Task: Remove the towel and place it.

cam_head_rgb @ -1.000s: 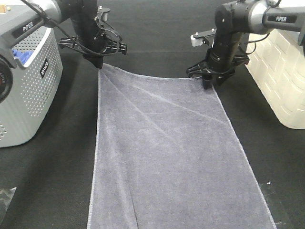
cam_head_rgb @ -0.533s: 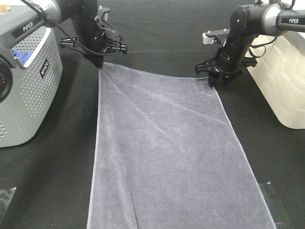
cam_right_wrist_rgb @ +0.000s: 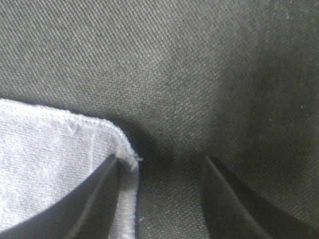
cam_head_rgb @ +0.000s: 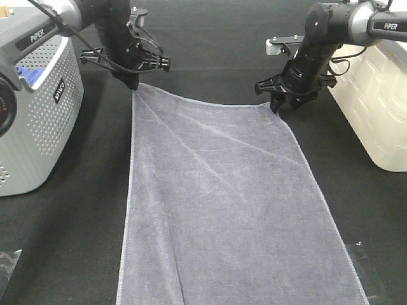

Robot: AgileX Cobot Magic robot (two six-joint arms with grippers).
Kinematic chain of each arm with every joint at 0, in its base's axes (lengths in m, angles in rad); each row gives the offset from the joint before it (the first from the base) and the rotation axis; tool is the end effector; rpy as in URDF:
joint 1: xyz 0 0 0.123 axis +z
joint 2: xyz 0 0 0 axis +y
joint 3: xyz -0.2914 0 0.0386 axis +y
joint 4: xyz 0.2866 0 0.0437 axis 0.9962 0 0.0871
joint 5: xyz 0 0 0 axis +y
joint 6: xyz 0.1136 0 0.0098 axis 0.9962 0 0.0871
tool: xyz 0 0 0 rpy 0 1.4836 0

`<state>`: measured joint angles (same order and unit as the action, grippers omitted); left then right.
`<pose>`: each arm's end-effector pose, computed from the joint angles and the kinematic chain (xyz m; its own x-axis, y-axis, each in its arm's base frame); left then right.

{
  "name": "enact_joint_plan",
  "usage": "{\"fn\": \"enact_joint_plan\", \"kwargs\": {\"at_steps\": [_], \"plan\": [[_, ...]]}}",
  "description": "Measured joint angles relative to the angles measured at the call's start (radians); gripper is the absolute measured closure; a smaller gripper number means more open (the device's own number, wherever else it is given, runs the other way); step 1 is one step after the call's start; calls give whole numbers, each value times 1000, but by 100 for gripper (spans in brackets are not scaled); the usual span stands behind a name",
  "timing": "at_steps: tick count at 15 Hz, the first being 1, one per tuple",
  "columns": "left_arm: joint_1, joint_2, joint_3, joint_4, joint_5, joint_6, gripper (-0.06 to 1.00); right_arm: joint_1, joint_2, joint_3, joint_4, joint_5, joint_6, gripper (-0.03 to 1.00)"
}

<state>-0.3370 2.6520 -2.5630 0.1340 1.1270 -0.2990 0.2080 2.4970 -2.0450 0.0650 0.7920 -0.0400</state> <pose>0.5834 -0.1898 0.1418 -0.8937 0.0619 -0.4444 0.0677 0.9977 0.0028 0.5653 0.1247 0.0771 -0.8966 -0.1834 -0.4030 -0.2194 0.9746 0.0446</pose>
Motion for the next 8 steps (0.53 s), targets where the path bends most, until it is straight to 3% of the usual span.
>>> {"fn": "enact_joint_plan", "kwargs": {"at_steps": [8], "plan": [[0, 0, 0, 0, -2, 0, 94, 0, -43, -3, -30, 6, 8, 44]]}}
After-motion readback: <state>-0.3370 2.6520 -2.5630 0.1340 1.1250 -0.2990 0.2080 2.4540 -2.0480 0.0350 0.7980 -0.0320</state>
